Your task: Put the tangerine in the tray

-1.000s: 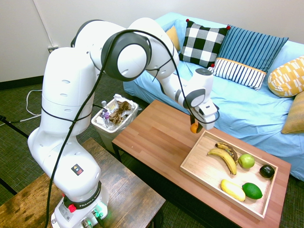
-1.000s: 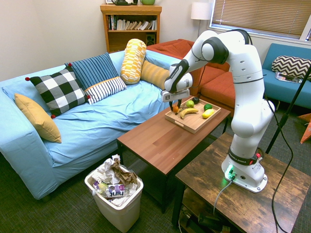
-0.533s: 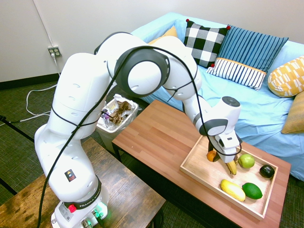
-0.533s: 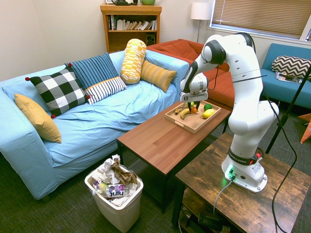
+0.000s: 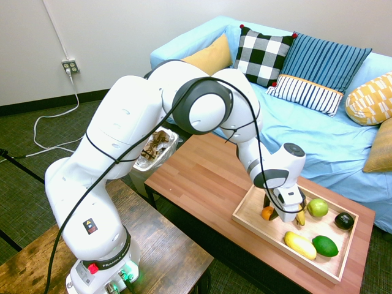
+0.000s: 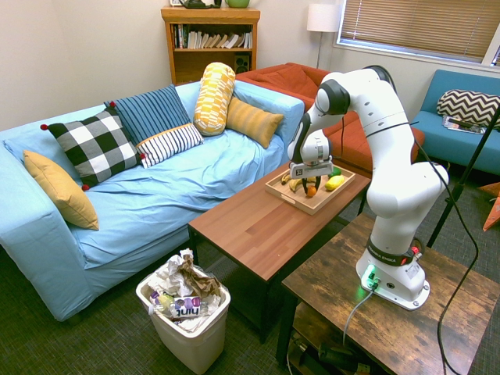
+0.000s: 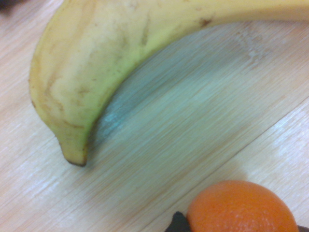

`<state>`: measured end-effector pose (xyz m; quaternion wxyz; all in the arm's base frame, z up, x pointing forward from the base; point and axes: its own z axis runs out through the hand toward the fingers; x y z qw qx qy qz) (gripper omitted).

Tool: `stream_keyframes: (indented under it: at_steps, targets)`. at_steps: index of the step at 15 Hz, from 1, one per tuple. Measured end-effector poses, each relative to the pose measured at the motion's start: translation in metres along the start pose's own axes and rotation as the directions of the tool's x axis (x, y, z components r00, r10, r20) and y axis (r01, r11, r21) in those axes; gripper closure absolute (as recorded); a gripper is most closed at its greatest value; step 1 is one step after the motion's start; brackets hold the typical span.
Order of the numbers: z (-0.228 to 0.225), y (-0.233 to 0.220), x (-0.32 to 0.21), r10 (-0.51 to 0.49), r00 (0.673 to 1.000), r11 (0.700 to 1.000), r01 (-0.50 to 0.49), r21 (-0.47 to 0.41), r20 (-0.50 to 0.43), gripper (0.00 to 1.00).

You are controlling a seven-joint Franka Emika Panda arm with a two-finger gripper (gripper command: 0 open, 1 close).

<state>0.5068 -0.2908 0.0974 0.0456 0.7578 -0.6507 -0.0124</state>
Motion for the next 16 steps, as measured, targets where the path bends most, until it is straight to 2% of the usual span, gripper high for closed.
stream_keyframes:
  at_steps: [11, 16]
  targets:
    - [-0.007, -0.001, 0.006, -0.018, 1.000, 0.999, 0.018, 0.034, -0.002, 0.00]
    - [-0.062, 0.015, 0.020, -0.001, 0.999, 0.996, 0.004, 0.090, -0.037, 0.00]
